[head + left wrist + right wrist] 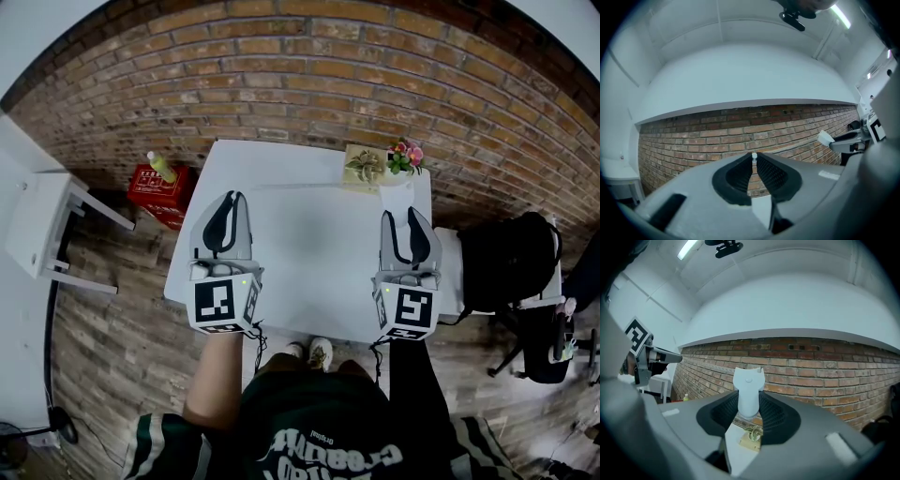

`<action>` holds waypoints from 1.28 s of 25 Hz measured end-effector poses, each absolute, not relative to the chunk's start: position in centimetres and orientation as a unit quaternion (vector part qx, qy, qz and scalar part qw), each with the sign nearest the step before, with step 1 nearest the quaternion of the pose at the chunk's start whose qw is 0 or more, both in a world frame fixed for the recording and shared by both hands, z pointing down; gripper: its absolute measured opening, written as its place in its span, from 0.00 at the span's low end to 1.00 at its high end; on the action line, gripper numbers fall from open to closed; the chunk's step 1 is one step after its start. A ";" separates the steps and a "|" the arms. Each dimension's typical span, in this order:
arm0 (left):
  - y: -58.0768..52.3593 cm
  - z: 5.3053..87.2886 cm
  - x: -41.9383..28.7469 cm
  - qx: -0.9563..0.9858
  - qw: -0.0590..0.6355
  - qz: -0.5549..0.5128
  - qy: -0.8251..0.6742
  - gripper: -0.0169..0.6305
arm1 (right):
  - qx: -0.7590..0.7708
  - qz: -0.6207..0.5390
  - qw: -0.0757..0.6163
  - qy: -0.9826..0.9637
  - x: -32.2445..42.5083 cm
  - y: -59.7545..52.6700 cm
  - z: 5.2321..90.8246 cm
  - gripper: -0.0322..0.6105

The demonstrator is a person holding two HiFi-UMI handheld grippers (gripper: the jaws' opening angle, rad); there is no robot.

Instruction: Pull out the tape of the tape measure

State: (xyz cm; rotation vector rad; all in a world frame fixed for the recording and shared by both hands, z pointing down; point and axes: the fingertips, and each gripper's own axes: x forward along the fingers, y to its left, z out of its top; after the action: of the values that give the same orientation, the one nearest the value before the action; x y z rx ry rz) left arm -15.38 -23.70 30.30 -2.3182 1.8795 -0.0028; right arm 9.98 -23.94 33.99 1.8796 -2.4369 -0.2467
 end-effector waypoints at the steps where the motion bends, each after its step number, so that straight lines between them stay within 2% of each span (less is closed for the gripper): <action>1: -23.8 30.4 -15.4 -0.774 0.077 0.000 0.628 0.08 | 0.610 -0.076 0.026 -0.788 10.1 -24.0 34.1 0.28; 16: -24.2 31.8 -17.7 -0.762 0.057 -0.010 0.645 0.08 | 0.642 -0.050 0.026 -0.764 13.5 -25.0 35.4 0.28; 26: -25.1 35.6 -17.2 -0.767 0.014 -0.070 0.637 0.08 | 0.591 0.034 0.139 -0.794 11.5 -25.8 40.8 0.28; 32: -25.3 38.0 -17.1 -0.766 -0.019 -0.095 0.635 0.08 | 0.565 0.108 0.164 -0.802 11.3 -25.9 43.1 0.28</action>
State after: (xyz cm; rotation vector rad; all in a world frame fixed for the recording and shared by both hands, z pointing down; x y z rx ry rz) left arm -17.14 -25.31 38.01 -2.4368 2.0187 -0.3019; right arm 11.28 -25.88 43.12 1.6102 -2.2855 0.3087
